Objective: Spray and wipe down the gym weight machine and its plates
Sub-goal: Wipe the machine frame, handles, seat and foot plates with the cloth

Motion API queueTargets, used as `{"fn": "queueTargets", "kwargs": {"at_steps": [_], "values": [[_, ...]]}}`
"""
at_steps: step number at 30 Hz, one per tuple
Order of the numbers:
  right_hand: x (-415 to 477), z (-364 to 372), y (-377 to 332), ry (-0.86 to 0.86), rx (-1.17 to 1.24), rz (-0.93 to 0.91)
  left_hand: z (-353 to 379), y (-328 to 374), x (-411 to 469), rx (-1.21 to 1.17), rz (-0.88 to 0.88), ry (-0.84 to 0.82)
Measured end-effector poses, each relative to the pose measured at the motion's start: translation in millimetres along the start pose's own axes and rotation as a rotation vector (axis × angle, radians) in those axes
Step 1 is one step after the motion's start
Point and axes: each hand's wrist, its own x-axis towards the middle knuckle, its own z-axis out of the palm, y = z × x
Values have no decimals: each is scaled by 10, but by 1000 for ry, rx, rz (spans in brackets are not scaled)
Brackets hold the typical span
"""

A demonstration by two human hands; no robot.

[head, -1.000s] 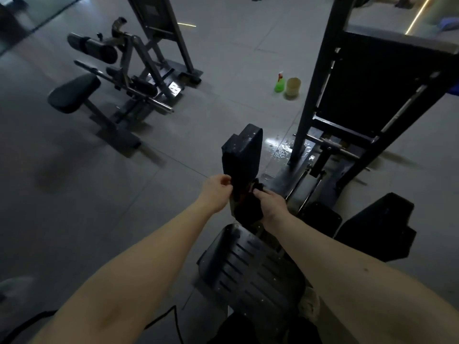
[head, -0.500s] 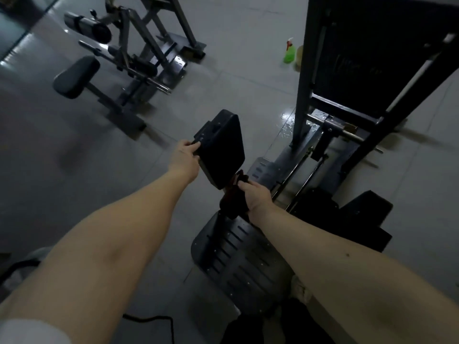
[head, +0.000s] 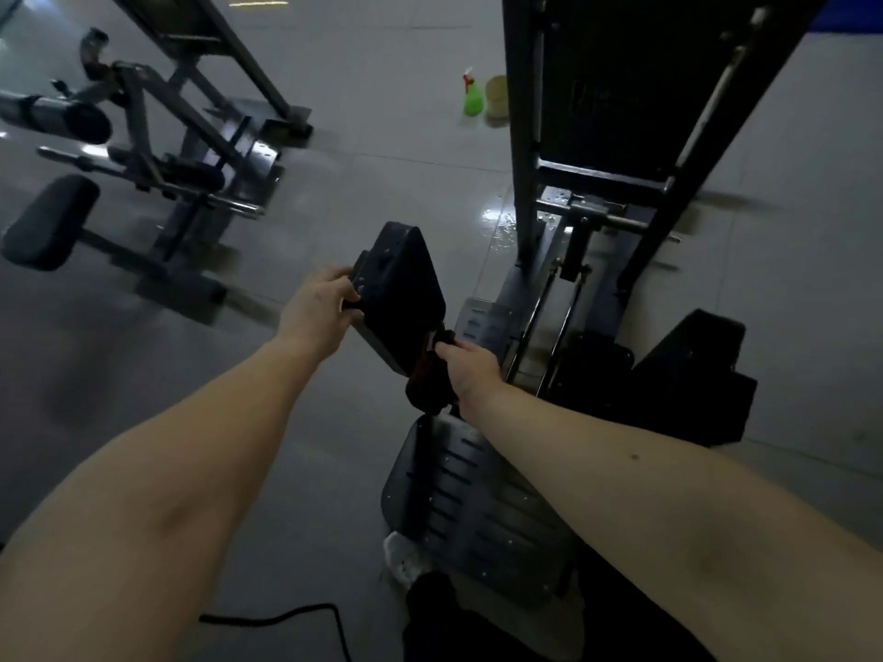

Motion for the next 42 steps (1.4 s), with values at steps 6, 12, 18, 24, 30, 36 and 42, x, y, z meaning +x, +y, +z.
{"fn": "queueTargets", "kwargs": {"at_steps": [6, 12, 18, 24, 30, 36, 42], "values": [[-114, 627, 362, 146, 49, -59, -23, -346, 153, -59, 251, -77], [-394, 1319, 901, 313, 229, -86, 53, -506, 179, -145, 322, -129], [-527, 1530, 1191, 391, 311, -167, -49, -490, 228, -26, 407, -140], [-552, 1484, 1400, 447, 416, -188, -47, -445, 208, 89, 445, -126], [-506, 1518, 1420, 400, 449, -197, -88, -403, 214, 196, 439, -107], [-380, 1635, 1436, 494, 485, -218, -92, -526, 302, 246, 627, -92], [-50, 2040, 1337, 640, 544, -234, -201, -769, 588, 244, 933, -105]]}}
